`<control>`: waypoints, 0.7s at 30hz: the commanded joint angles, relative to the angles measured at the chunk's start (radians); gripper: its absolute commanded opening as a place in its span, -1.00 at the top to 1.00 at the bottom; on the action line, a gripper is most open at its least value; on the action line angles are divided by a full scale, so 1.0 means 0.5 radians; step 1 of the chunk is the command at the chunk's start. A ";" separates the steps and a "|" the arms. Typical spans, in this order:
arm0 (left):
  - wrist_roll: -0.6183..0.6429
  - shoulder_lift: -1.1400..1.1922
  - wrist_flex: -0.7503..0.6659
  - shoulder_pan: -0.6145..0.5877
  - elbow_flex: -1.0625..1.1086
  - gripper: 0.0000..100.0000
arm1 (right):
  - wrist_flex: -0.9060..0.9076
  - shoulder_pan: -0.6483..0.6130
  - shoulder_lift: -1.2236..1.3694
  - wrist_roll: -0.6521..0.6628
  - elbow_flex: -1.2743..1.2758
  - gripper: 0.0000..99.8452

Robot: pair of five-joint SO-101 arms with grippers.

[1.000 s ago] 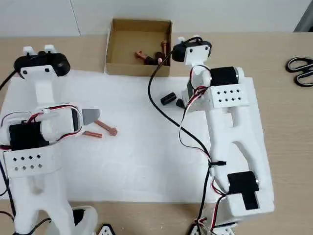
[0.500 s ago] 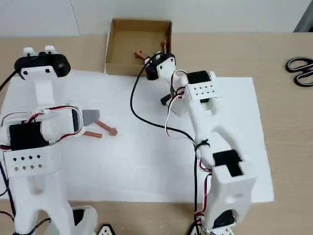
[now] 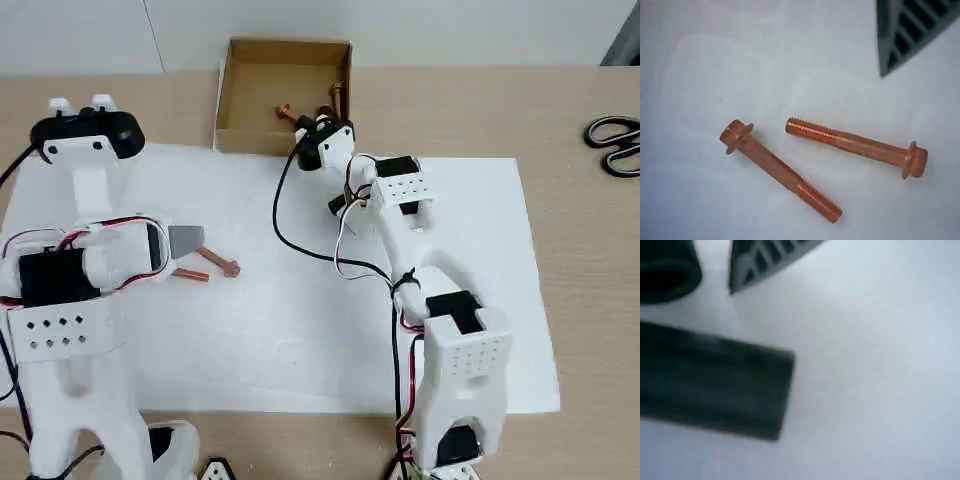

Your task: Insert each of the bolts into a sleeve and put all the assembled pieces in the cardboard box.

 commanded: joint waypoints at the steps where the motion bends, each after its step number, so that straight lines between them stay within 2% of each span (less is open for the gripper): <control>1: -0.003 -0.009 0.009 -0.006 -0.035 0.37 | -0.032 0.051 0.005 0.018 -0.068 0.72; 4: -0.003 -0.009 0.009 -0.006 -0.035 0.37 | -0.017 0.094 0.002 -0.009 -0.068 1.00; 6: -0.003 -0.006 0.009 -0.003 -0.035 0.37 | 0.014 0.137 0.002 -0.052 -0.068 0.95; 8: -0.003 -0.003 0.009 -0.003 -0.035 0.37 | 0.026 0.176 -0.008 -0.064 -0.083 0.98; 11: -0.003 -0.003 0.009 -0.003 -0.035 0.37 | 0.256 0.219 -0.155 -0.074 -0.212 0.99; 14: -0.003 0.000 0.006 -0.003 -0.035 0.37 | 0.551 0.216 -0.400 -0.193 -0.374 0.99; 21: 0.000 0.015 0.003 0.000 -0.029 0.37 | 0.928 0.118 -0.793 -0.562 -0.381 0.99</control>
